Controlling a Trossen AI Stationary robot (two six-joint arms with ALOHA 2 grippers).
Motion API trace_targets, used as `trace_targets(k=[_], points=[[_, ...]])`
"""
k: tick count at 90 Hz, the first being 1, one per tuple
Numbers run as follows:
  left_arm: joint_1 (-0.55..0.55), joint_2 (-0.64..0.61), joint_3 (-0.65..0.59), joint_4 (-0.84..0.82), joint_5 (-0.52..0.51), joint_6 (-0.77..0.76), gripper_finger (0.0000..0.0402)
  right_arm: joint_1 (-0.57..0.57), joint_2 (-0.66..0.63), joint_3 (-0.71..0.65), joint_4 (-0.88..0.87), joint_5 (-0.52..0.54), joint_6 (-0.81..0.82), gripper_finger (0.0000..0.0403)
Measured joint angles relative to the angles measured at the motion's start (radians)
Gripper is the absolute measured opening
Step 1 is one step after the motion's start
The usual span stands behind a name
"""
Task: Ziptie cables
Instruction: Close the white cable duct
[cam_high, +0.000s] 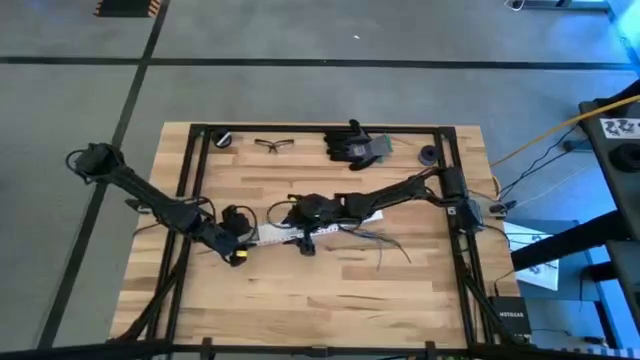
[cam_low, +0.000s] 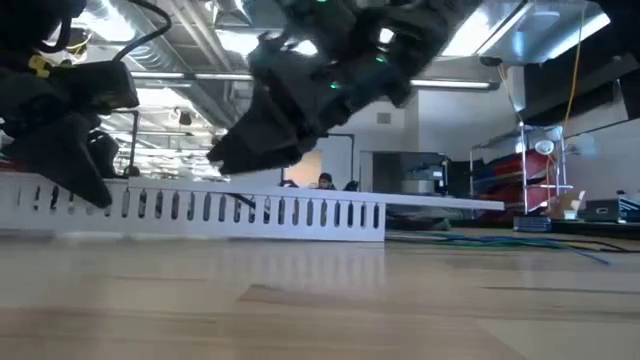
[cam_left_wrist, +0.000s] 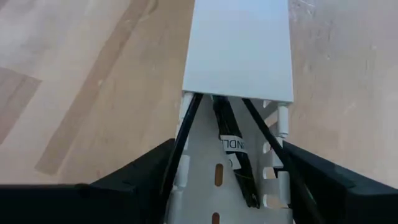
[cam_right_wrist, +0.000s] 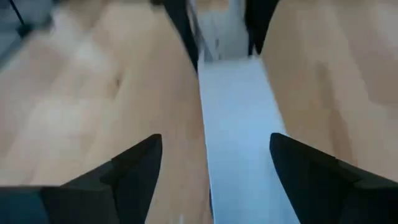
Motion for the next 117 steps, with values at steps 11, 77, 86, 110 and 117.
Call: trace_targets(k=[11, 77, 86, 110, 117], points=[[0.001, 0.0, 0.0, -0.001, -0.003, 0.006, 0.0237, 0.0, -0.033, -0.072, 0.161, 0.007, 0.004, 0.0284], [0.002, 0.0, 0.0, -0.001, -0.013, -0.009, 0.0237, -0.006, -0.032, -0.061, 0.214, 0.163, -0.088, 0.0285], [0.002, 0.0, 0.0, -0.001, -0.013, -0.009, 0.0237, -0.006, -0.032, -0.061, 0.212, 0.156, -0.066, 0.0285], [0.002, 0.0, 0.0, -0.001, -0.013, -0.011, 0.0237, -0.006, -0.031, -0.061, 0.205, 0.156, -0.058, 0.0285], [0.002, 0.0, 0.0, -0.001, -0.013, -0.013, 0.0237, -0.006, -0.031, -0.061, 0.204, 0.156, -0.054, 0.0285]])
